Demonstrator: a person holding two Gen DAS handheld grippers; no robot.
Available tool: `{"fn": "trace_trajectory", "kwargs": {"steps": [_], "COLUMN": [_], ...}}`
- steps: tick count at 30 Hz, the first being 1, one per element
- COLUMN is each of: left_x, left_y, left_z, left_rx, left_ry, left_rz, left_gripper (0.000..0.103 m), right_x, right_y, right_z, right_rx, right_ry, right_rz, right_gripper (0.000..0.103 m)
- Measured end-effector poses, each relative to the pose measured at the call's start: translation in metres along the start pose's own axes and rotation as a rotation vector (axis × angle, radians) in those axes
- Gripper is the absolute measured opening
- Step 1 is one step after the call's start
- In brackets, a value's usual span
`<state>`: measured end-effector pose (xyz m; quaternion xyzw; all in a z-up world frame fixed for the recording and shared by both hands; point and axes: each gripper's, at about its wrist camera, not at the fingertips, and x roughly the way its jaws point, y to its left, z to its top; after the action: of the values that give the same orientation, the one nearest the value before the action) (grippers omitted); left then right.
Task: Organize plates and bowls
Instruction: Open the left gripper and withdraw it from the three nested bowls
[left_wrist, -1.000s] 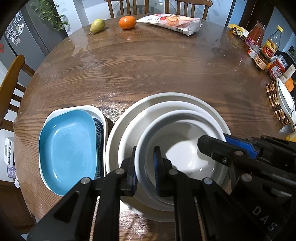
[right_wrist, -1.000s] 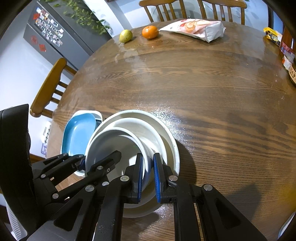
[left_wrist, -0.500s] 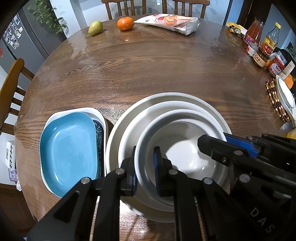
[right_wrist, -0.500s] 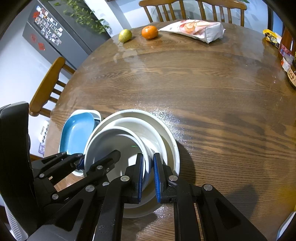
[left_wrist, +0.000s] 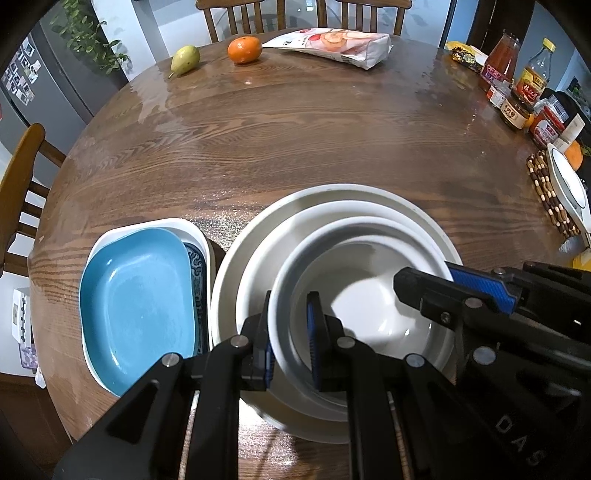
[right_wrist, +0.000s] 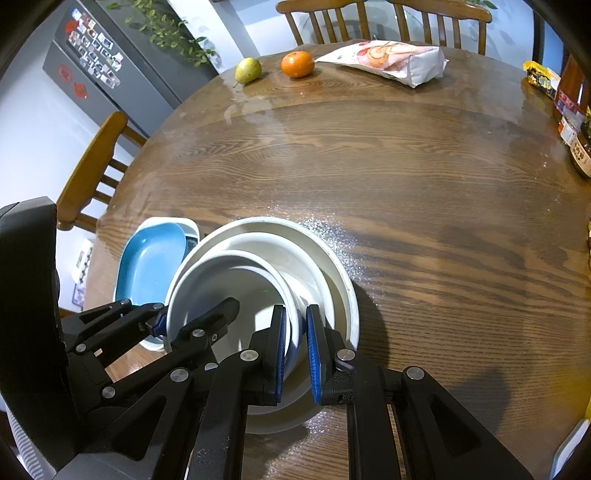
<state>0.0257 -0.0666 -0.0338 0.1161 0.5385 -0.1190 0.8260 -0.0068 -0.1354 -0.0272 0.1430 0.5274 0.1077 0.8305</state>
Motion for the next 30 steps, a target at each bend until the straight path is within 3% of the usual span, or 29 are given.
{"fn": "trace_trajectory", "kwargs": {"steps": [30], "left_x": [-0.0003], "left_y": [-0.001], "left_z": [0.0005], "left_rx": [0.012], "left_ry": [-0.003], "left_rz": [0.001], "left_gripper": [0.016], "right_x": [-0.0008], "right_y": [0.0019], "right_z": [-0.0015], "right_rx": [-0.004], "right_ry": [-0.004], "right_rz": [-0.013], "right_gripper": [0.014]}}
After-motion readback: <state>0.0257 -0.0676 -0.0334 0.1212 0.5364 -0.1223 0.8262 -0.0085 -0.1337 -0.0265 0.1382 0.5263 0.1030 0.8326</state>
